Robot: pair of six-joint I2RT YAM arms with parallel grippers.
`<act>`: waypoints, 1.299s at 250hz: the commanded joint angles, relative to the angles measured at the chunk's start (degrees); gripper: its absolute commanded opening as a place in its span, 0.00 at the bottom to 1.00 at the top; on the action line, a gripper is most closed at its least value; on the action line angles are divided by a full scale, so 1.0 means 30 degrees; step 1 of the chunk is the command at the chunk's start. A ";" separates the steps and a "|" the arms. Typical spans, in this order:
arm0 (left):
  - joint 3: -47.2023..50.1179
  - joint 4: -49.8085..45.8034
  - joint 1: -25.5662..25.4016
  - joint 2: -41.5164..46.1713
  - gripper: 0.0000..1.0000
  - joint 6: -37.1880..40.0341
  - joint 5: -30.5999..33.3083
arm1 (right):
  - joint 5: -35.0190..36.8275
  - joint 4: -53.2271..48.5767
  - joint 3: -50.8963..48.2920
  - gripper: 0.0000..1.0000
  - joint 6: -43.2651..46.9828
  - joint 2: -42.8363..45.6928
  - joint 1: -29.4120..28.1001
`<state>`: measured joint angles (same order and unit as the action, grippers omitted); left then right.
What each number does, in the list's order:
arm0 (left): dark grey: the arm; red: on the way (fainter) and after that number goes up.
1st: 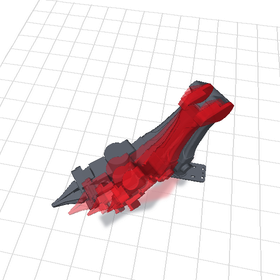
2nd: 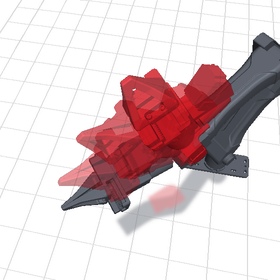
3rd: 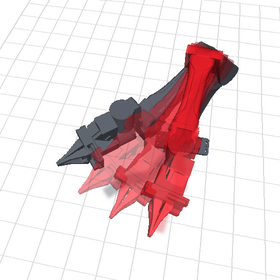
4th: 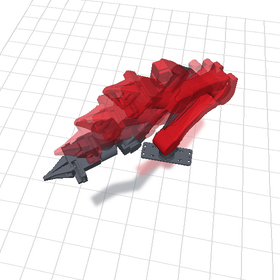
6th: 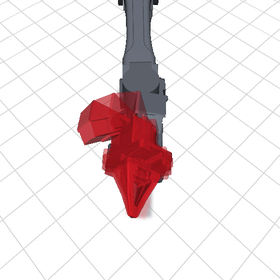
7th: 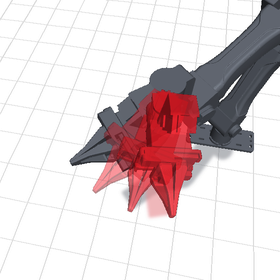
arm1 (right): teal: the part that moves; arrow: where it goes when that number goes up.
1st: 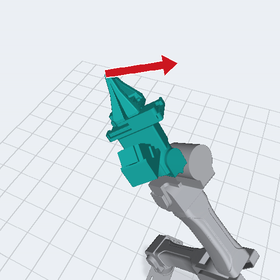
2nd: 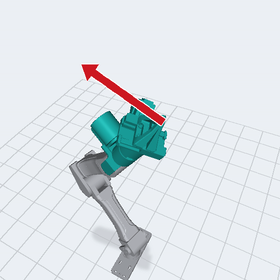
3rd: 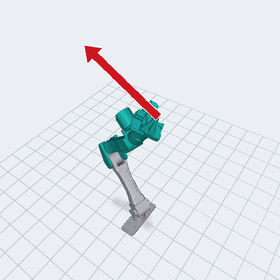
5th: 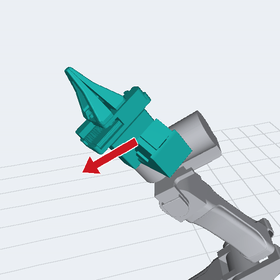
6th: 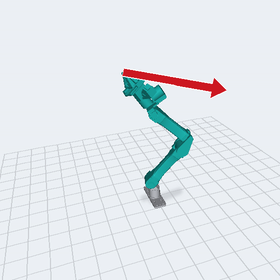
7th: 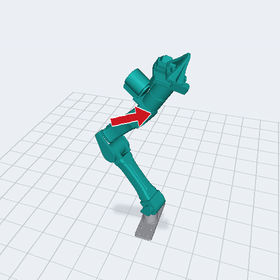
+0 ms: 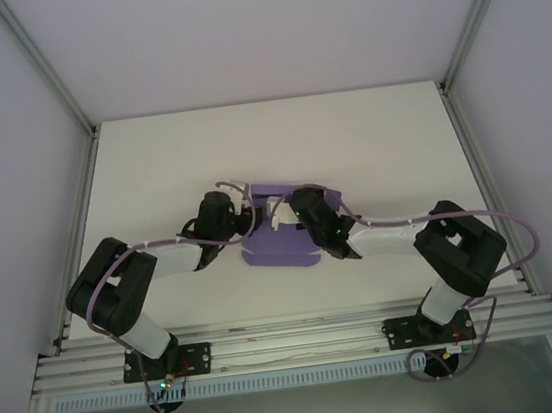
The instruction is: Assemble paper box
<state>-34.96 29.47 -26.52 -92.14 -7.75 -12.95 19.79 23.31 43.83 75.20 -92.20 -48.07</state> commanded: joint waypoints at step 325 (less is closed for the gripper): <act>-0.5103 -0.0139 -0.0968 -0.4860 0.03 -0.1452 0.7562 | -0.5047 -0.7311 0.3325 0.00 -0.1603 -0.2017 0.1185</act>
<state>-46.41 34.98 -27.55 -104.42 -7.29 -2.98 14.46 8.95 54.57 70.52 -96.18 -42.92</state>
